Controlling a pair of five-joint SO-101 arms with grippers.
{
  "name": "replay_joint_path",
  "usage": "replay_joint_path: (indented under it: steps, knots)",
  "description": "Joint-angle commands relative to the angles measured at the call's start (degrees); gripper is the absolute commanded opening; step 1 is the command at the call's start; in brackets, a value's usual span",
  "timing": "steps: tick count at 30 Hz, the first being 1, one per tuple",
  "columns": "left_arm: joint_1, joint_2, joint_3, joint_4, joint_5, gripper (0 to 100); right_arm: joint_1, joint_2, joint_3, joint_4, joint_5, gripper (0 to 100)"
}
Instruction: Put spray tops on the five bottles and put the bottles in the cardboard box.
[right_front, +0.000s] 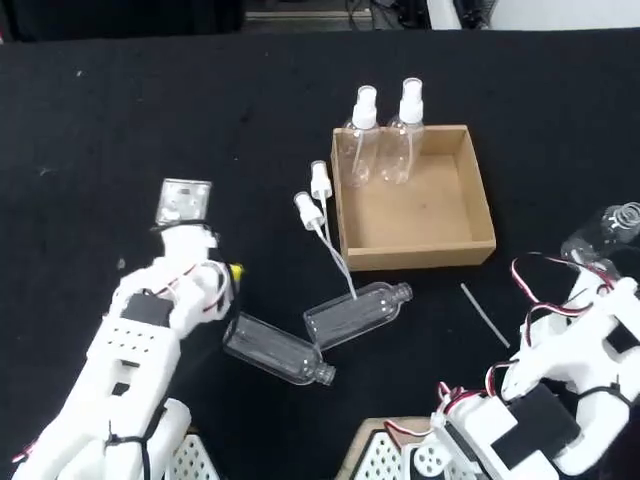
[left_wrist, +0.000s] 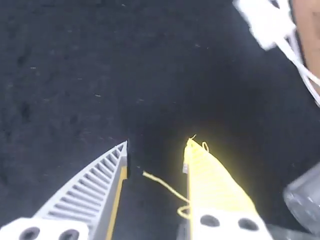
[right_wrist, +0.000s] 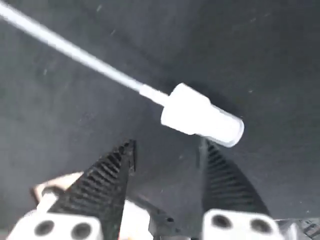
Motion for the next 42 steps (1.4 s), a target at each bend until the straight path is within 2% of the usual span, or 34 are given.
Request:
replay_joint_path:
  steps: [1,8,13,23,30,33,38,42]
  knots:
    - [5.7,-1.1,0.0,1.5,-0.7,18,1.8,0.1,0.2,-3.7,-3.9,20.4]
    - [8.7,-1.1,0.2,1.3,-0.7,18,2.1,0.1,-0.2,-5.4,-9.9,20.4]
    - [8.3,-1.1,0.2,1.3,-0.7,18,1.8,0.1,0.0,-10.8,-19.9,20.4]
    - [8.3,-1.1,0.2,1.2,-0.7,18,1.0,0.1,-1.0,-10.0,-35.2,20.8]
    - [8.3,-1.1,0.1,1.5,-0.7,18,0.8,0.1,-3.3,-3.1,-36.7,20.9]
    - [8.3,-1.1,0.0,1.5,-0.7,18,0.8,0.4,-3.4,-4.0,-37.0,20.9]
    - [8.5,-1.1,0.0,1.5,-0.7,18,1.1,5.8,-3.8,-8.4,-44.0,20.9]
    - [8.6,-1.1,0.1,1.5,-0.7,18,0.9,12.4,-8.7,-8.8,-46.8,20.9]
